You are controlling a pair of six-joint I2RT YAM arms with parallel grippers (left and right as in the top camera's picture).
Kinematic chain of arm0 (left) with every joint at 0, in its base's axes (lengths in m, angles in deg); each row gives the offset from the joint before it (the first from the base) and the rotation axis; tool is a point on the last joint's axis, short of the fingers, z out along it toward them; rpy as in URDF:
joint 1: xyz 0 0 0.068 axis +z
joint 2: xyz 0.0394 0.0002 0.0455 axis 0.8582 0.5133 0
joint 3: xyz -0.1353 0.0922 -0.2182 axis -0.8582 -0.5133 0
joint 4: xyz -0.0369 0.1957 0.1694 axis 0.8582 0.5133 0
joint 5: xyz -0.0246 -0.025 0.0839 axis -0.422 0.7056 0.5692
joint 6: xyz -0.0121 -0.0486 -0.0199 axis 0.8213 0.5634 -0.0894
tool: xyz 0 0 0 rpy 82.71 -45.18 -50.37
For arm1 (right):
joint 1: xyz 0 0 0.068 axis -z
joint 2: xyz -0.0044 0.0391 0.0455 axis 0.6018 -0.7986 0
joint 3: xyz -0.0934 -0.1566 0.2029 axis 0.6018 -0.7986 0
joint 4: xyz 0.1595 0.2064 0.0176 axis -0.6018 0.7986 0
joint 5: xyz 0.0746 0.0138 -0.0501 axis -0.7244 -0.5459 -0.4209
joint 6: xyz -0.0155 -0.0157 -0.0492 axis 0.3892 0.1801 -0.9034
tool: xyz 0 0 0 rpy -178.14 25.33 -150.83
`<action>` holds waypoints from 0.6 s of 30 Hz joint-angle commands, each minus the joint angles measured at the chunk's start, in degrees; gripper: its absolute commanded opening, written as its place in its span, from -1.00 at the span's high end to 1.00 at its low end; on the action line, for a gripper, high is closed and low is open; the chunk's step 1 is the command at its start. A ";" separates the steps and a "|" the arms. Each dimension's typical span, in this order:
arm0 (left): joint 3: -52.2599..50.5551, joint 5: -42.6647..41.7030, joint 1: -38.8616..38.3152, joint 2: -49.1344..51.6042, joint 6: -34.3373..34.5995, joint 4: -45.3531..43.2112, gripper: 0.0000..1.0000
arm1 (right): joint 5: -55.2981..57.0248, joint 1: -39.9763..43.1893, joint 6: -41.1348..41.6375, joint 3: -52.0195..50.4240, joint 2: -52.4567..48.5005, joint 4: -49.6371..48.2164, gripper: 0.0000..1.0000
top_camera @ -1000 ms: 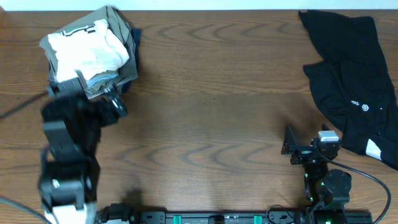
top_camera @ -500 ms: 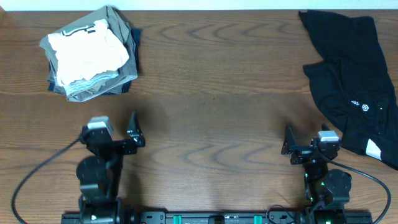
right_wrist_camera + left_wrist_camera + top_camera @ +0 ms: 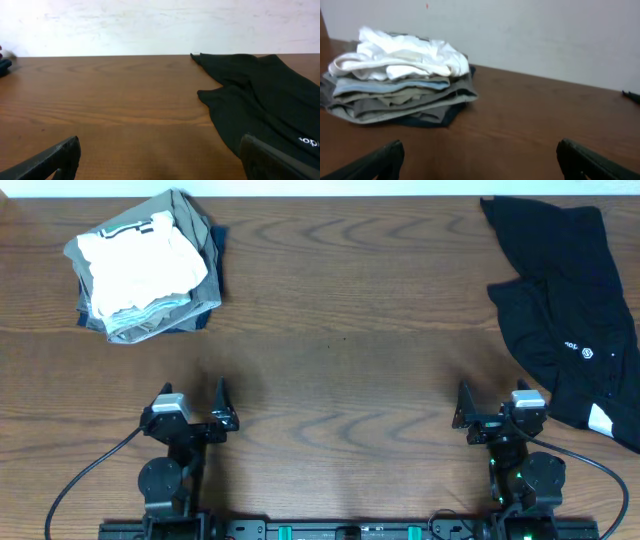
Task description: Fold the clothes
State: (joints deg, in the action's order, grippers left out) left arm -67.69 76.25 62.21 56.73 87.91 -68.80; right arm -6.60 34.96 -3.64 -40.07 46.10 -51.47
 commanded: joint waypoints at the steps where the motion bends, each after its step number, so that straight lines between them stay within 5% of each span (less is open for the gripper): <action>1: -0.37 -0.85 -0.35 -0.90 -0.50 1.90 -0.96 | 0.57 0.61 0.74 -0.09 -0.07 0.24 -0.99; 18: -0.37 -0.85 -0.35 -0.63 0.13 3.21 -0.96 | 0.57 0.61 0.74 -0.09 -0.07 0.24 -0.99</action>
State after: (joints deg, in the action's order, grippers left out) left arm -67.50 76.44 62.21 56.38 87.95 -68.06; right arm -6.60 34.96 -3.64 -40.07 46.07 -51.47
